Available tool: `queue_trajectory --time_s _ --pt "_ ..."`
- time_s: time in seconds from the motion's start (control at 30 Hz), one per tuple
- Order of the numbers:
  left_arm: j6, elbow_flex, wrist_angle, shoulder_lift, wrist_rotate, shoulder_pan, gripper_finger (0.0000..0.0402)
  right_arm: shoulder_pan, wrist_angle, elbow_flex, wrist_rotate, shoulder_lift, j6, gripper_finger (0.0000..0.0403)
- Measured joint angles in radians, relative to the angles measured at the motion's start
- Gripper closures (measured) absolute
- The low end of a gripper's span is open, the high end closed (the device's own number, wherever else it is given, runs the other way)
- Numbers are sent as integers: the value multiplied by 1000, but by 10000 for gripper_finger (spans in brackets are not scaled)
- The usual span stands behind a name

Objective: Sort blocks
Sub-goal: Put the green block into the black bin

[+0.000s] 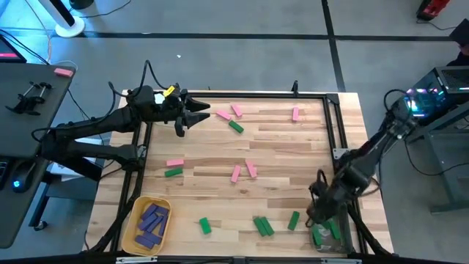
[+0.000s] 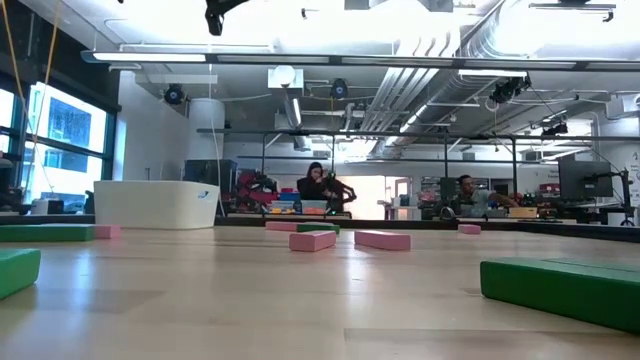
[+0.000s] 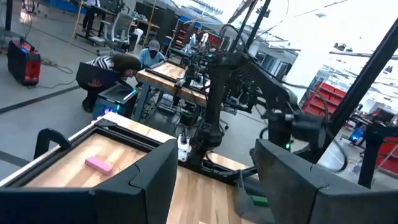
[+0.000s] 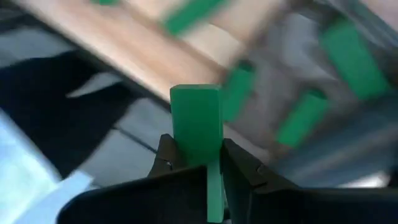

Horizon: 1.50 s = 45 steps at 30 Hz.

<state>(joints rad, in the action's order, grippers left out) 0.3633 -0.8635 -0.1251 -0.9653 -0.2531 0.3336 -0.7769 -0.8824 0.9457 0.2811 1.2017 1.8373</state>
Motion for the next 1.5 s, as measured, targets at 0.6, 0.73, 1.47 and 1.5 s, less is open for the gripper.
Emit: queue_trajectory --time_s 0.6,0.73,1.47,1.5 --pt "-16 0 0 0 -5 0 199 -67 -19 -31 198 73 116 211" --pt "-33 0 -1 -2 -5 0 199 -67 -17 9 230 73 46 165" --pt "-534 -552 782 -782 118 130 199 394 -34 179 -807 -63 -453 210" --pt "-534 -552 786 -814 118 135 199 415 -33 179 -809 -63 -475 210"
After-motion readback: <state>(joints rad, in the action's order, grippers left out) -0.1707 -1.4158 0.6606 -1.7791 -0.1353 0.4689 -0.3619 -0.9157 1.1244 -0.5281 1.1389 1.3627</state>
